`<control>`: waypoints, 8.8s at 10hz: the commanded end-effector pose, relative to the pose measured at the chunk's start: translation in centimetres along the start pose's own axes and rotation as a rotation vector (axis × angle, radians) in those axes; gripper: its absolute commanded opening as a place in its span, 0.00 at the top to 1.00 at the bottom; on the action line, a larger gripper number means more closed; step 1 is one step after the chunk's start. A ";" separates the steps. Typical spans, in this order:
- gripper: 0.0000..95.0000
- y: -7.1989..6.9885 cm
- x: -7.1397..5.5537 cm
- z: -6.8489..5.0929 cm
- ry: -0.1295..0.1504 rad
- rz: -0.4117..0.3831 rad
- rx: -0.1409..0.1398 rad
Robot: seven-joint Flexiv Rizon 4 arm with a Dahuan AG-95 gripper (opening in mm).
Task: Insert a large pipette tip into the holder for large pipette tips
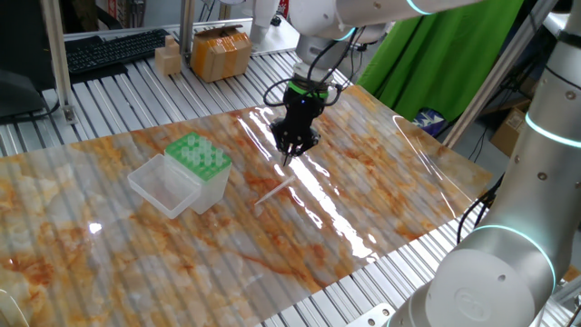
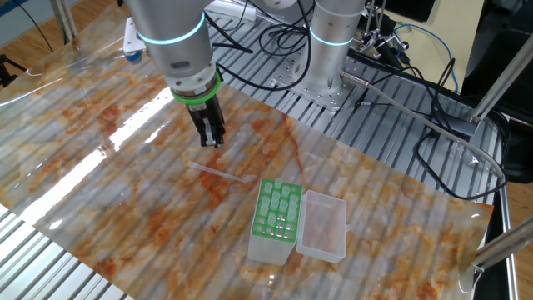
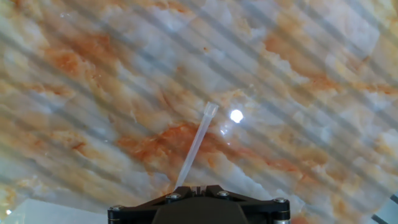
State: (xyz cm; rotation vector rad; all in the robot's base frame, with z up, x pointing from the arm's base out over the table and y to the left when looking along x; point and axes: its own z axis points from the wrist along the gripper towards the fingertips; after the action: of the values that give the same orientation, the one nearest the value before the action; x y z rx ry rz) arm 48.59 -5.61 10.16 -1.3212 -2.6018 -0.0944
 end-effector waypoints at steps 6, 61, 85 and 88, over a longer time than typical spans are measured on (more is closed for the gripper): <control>1.00 -0.5 -0.5 0.1 0.030 0.040 -0.023; 1.00 -4.1 -5.3 2.3 0.294 0.237 -0.123; 0.80 -1.0 -7.3 5.0 0.285 0.338 -0.274; 0.80 -0.7 -7.5 5.5 0.273 0.307 -0.263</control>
State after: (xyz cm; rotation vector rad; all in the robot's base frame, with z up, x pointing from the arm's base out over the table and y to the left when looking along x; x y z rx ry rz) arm 51.37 -11.06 3.12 -1.6446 -2.1951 -0.5366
